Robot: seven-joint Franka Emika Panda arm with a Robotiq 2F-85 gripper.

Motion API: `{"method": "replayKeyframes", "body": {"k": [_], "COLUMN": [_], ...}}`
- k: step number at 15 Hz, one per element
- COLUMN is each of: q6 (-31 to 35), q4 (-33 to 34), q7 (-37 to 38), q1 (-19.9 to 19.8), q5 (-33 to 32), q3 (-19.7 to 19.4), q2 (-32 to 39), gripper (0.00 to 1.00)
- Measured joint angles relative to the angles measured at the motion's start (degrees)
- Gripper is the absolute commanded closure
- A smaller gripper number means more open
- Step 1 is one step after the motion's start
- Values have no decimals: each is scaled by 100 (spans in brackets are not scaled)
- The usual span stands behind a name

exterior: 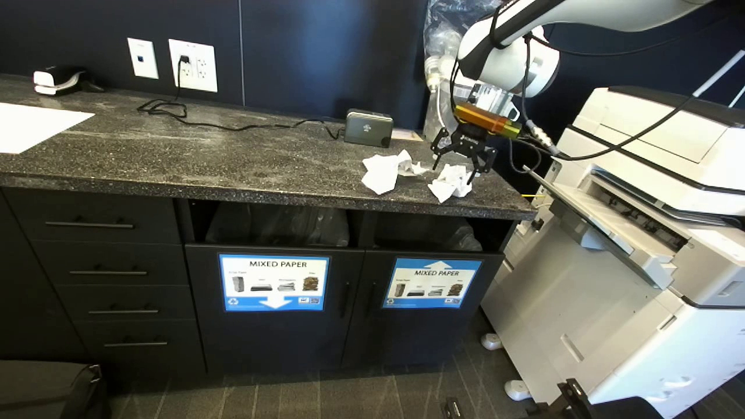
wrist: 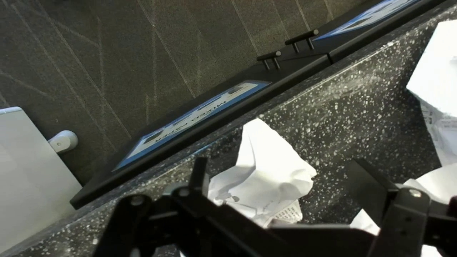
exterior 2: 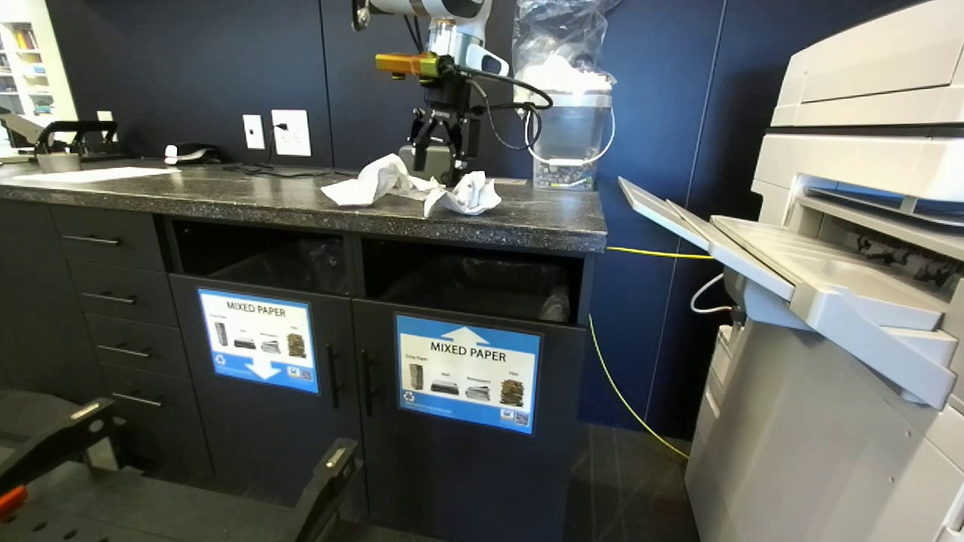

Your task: Throw two of the papers on the tabletop into the bin on the right

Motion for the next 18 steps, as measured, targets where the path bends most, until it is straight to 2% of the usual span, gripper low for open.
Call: {"method": "replayKeyframes", "body": {"k": [4, 18], "q6": [-11, -187], "q4": [155, 1372], "q7": [227, 1321], "q1": [-41, -5], "q5": [0, -34], "q3": [-55, -189], "q2": [109, 1167], "gripper": [0, 0]}}
